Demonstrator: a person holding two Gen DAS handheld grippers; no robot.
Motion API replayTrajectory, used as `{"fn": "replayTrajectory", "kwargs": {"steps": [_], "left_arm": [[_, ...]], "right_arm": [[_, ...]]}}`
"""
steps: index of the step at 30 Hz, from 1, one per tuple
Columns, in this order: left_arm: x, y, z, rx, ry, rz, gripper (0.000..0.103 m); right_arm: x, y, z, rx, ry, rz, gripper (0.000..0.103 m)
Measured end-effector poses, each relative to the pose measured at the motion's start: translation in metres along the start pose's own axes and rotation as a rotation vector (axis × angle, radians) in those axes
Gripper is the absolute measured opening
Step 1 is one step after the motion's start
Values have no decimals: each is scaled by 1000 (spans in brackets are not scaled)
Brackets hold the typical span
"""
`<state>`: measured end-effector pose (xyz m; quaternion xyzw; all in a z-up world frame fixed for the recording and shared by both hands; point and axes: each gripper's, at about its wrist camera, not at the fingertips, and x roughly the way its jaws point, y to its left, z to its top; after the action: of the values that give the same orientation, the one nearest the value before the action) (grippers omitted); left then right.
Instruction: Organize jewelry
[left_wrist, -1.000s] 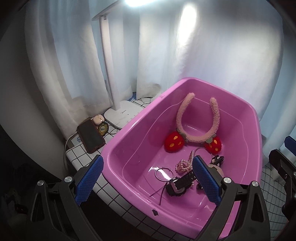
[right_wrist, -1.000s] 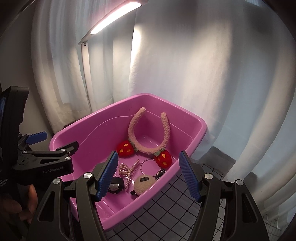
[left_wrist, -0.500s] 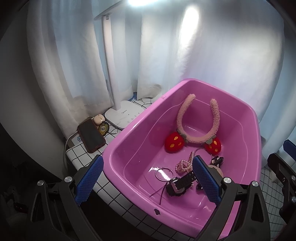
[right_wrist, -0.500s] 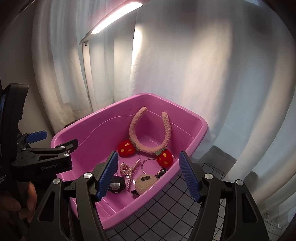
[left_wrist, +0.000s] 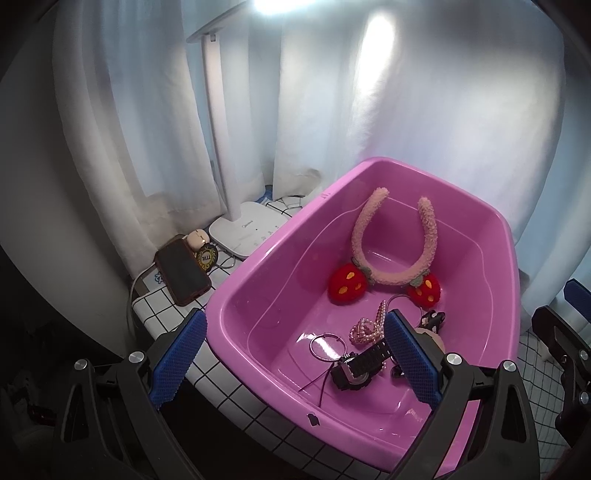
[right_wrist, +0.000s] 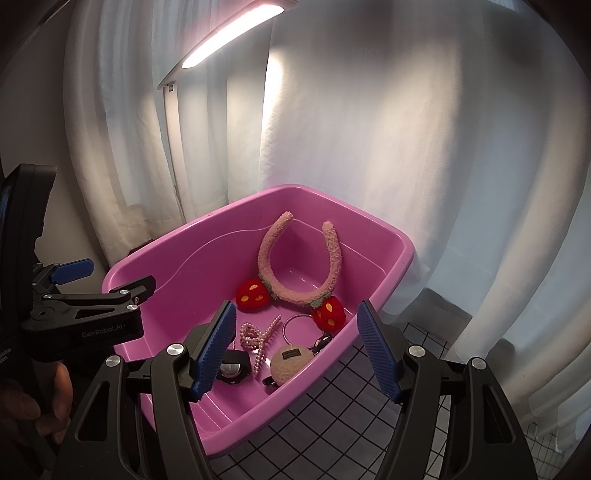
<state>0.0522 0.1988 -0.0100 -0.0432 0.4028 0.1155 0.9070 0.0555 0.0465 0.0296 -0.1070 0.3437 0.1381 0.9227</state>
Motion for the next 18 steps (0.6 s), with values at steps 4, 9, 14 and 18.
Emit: {"fn": "replayTrajectory", "kwargs": {"steps": [4,9,14,18], "left_arm": [[0,0,1,2,-1,-3,95],[0,-1,1,3,0,-5,95],[0,-1,1,4,-1,-3,95],[1,-1,1,1,6,-8,95]], "right_arm": [[-1,1,-1,4,0,-3,65],[-1,0,-2,11,4,-6,65],[1,1,-2,12,7,-6,65],[1,2,-1,14,7,-7,65]]}}
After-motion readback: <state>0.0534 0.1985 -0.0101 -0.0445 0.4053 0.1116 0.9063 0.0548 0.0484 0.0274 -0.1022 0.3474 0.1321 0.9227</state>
